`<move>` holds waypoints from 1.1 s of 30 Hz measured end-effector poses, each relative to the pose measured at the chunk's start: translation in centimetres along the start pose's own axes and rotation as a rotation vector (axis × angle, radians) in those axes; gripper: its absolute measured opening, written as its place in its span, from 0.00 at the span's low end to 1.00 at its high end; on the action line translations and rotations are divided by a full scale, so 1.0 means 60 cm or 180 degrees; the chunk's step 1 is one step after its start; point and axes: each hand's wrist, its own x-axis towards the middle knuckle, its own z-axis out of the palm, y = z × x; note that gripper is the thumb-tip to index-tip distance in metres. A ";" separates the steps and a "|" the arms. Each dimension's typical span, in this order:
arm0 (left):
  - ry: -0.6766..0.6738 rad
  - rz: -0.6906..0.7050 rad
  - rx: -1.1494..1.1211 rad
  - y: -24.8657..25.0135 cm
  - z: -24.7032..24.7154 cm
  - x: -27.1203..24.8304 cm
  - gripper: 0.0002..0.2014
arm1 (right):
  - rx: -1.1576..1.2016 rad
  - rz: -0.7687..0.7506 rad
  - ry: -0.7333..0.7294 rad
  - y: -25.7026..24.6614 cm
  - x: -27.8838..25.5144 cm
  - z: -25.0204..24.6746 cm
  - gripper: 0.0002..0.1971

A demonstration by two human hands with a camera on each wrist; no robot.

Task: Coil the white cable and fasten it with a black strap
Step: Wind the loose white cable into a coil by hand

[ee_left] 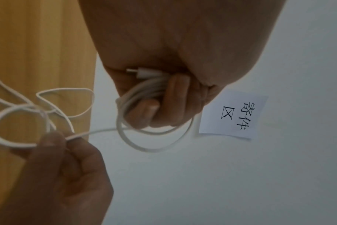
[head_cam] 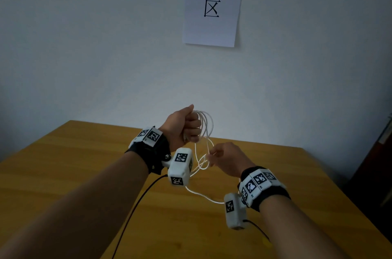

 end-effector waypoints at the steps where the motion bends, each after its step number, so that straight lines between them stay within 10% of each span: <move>1: -0.0036 0.0024 -0.0108 -0.001 0.002 0.002 0.25 | -0.0022 0.0004 -0.0057 -0.004 0.000 0.002 0.08; 10: 0.0221 0.0578 0.0164 -0.012 0.029 0.000 0.19 | -0.0231 -0.0146 -0.0313 -0.041 -0.002 0.010 0.09; 16: 0.0803 0.0854 0.2498 -0.043 0.017 0.017 0.32 | -0.0206 -0.0404 -0.0173 -0.045 -0.006 0.002 0.02; 21: 0.0971 0.0769 0.3774 -0.063 0.037 0.027 0.17 | -0.0114 -0.0309 -0.0232 -0.055 -0.006 0.002 0.09; 33: 0.0974 0.0378 0.6465 -0.069 0.040 0.011 0.19 | -0.0608 0.0081 -0.0565 -0.042 -0.009 -0.008 0.07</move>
